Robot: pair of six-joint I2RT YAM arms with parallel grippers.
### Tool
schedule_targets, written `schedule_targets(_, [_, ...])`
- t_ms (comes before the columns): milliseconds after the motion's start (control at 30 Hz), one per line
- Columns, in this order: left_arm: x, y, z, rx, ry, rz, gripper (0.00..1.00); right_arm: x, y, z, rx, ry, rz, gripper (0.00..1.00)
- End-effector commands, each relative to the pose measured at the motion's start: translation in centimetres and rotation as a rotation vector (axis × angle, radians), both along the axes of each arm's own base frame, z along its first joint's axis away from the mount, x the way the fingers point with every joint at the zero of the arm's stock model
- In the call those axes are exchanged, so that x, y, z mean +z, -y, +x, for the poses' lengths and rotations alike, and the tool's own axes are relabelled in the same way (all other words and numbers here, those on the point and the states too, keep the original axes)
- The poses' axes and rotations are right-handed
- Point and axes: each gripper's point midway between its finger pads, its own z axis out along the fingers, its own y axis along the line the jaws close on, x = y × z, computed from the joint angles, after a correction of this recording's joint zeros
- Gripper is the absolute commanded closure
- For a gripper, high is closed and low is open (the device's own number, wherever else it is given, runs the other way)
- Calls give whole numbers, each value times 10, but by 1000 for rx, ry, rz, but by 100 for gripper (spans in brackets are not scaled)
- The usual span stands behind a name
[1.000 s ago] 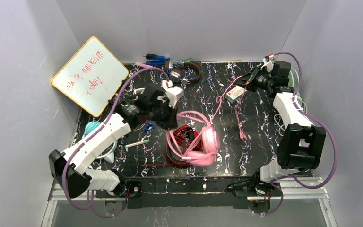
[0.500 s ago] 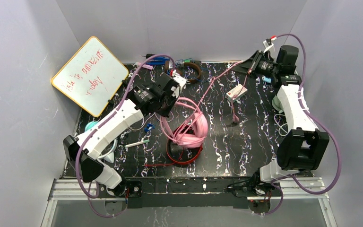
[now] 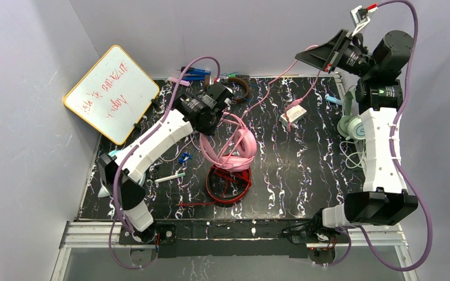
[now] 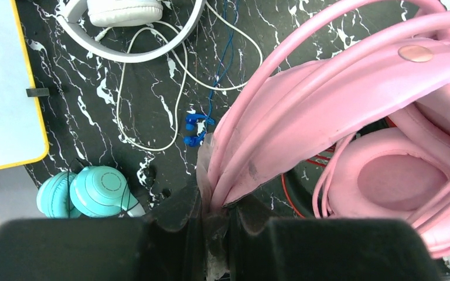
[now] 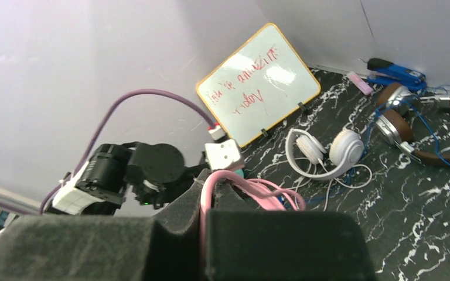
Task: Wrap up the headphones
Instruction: Wrap the headphones cable around the headphones.
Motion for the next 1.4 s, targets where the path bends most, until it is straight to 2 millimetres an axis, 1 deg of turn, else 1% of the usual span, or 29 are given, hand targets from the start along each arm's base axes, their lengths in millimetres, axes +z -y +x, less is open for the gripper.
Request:
schedule_targets(0, [24, 7, 9, 90, 67, -88, 100, 37, -5, -25, 67, 93, 16, 99])
schedule_targets(133, [26, 5, 24, 192, 114, -70, 100, 50, -8, -41, 95, 128, 26, 99])
schedule_targets(267, [28, -1, 44, 292, 152, -84, 100, 57, -9, -51, 107, 134, 41, 99])
schedule_targets(333, [30, -4, 55, 352, 162, -137, 100, 57, -10, -53, 120, 124, 52, 99])
schedule_targets(400, [32, -9, 70, 407, 156, -221, 100, 58, -12, -59, 137, 126, 61, 99])
schedule_targets(467, [34, -10, 80, 443, 146, -305, 100, 58, -15, -63, 148, 126, 69, 99])
schedule_targets(600, [37, -19, 98, 558, 192, -384, 100, 56, -30, -73, 209, 116, 71, 99])
schedule_targets(633, [37, -23, 101, 598, 202, -397, 100, 55, -37, -78, 238, 113, 71, 99])
schedule_targets(833, [25, -47, 119, 831, 186, -502, 100, 50, -65, -95, 318, 106, 71, 99])
schedule_targets(900, [21, -55, 123, 909, 183, -541, 100, 44, -76, -100, 345, 93, 73, 99])
schedule_targets(1000, [18, -65, 129, 1005, 181, -588, 100, 31, -90, -109, 383, 59, 69, 99])
schedule_targets(1167, [20, -92, 141, 1120, 169, -674, 100, 2, -100, -119, 402, -2, 53, 99])
schedule_targets(1267, [25, -106, 146, 1167, 168, -732, 100, -20, -109, -129, 428, -47, 39, 99])
schedule_targets(1300, [25, -111, 149, 1184, 168, -750, 100, -31, -114, -132, 437, -68, 30, 99])
schedule_targets(1367, [30, -119, 156, 1212, 173, -807, 100, -58, -124, -140, 471, -124, -1, 99])
